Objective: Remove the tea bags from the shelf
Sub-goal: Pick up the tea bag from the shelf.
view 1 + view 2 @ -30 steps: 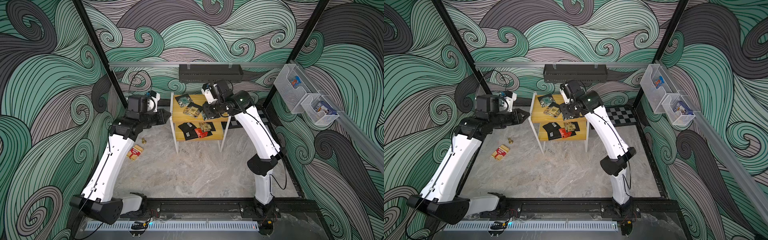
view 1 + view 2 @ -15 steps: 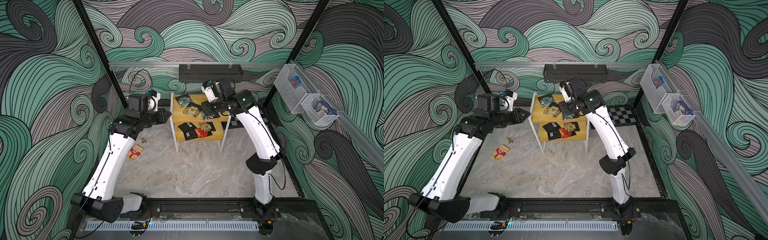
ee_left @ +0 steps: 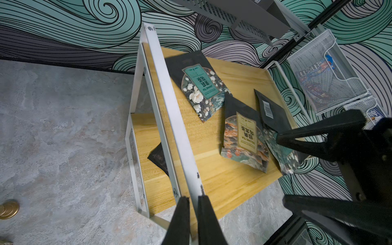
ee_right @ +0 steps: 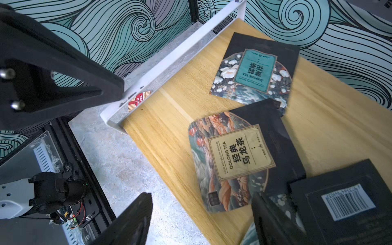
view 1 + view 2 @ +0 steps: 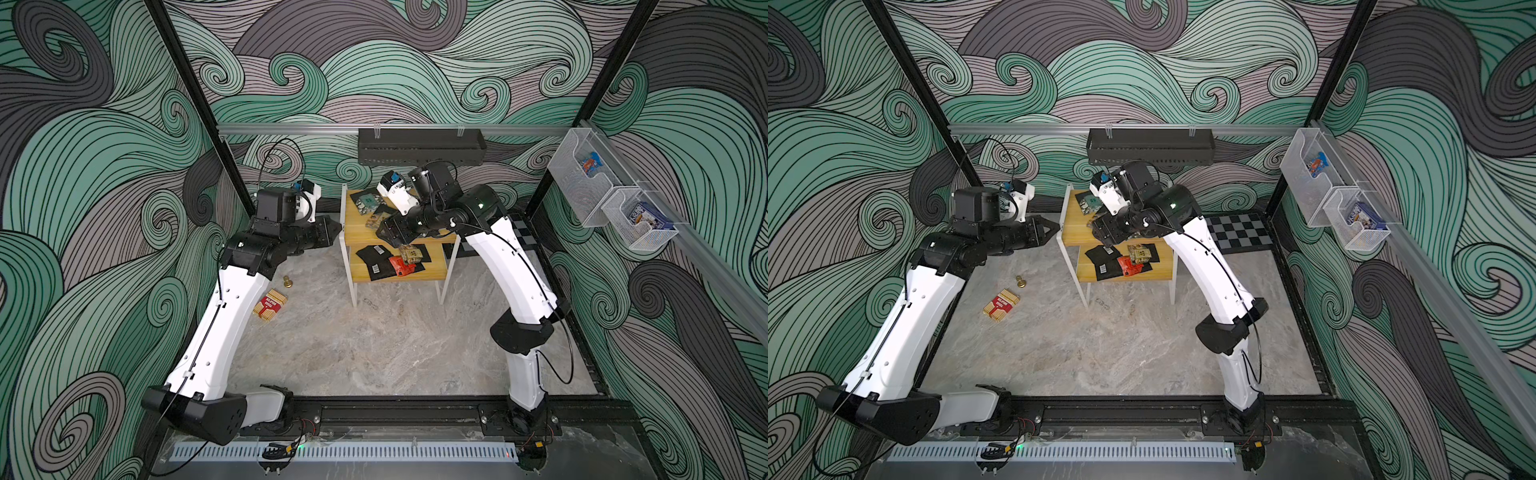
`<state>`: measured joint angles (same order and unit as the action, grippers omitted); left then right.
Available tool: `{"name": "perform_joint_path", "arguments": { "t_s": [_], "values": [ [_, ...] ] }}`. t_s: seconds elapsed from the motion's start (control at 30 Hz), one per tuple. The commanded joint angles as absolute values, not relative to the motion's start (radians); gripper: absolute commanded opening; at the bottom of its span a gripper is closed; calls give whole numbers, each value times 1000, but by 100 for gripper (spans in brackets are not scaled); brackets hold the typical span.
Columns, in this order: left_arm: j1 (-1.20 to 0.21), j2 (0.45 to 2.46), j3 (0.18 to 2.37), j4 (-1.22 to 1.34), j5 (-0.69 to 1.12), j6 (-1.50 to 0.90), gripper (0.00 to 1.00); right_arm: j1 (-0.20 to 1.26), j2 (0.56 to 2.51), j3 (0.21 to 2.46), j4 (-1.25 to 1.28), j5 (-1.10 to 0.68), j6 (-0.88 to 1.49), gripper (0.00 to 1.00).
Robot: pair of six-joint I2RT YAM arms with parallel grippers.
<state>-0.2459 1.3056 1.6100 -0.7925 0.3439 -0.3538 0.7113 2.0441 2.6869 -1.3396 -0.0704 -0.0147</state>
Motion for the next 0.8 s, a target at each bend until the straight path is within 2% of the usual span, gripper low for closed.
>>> {"name": "perform_joint_path", "arguments": {
  "t_s": [0.0,0.4,0.77],
  "values": [
    [-253,1317,1646,-815,341,-335,13,714,2048,2684,-1313,-115,-54,78],
    [-253,1314,1640,-815,344,-331,13,739,2102,2680,-1279,-49,-80,77],
    [-252,1308,1631,-810,336,-324,12,794,2015,2475,-1237,16,-125,63]
  ]
}}
